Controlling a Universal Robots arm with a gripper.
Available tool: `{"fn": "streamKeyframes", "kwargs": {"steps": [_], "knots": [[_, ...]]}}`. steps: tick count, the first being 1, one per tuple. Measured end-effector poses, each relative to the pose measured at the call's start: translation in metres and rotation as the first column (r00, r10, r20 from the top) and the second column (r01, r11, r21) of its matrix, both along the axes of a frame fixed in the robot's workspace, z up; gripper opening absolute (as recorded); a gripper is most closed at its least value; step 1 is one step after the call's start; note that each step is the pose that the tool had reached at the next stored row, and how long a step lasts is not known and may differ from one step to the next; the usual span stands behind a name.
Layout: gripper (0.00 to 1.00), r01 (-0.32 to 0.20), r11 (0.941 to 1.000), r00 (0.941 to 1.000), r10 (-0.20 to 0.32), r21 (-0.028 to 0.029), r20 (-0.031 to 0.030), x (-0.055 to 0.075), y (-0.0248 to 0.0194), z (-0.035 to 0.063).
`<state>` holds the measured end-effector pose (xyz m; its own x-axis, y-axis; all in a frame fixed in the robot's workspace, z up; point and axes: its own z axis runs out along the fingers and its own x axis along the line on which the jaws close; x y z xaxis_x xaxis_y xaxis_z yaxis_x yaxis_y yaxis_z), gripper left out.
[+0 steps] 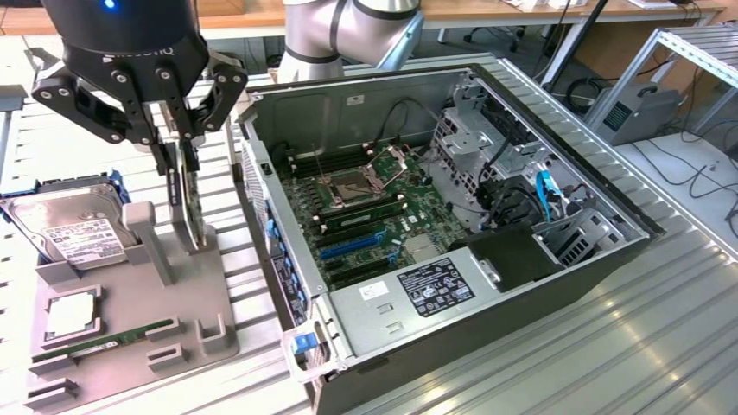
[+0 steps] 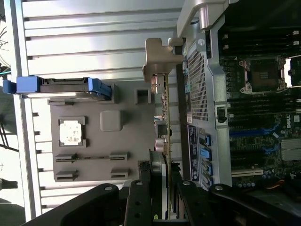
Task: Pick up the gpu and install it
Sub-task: 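Pick up the gpu and move the gpu toward the slot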
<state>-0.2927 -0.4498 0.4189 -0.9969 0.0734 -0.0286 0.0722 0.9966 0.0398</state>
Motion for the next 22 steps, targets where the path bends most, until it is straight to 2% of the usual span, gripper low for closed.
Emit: {"fn": "streamKeyframes", "kwargs": {"steps": [22], "knots": [[0.27, 0.000, 1.0000, 1.0000, 0.000, -0.0014, 0.0000, 0.022, 0.0000, 0.0000]]}}
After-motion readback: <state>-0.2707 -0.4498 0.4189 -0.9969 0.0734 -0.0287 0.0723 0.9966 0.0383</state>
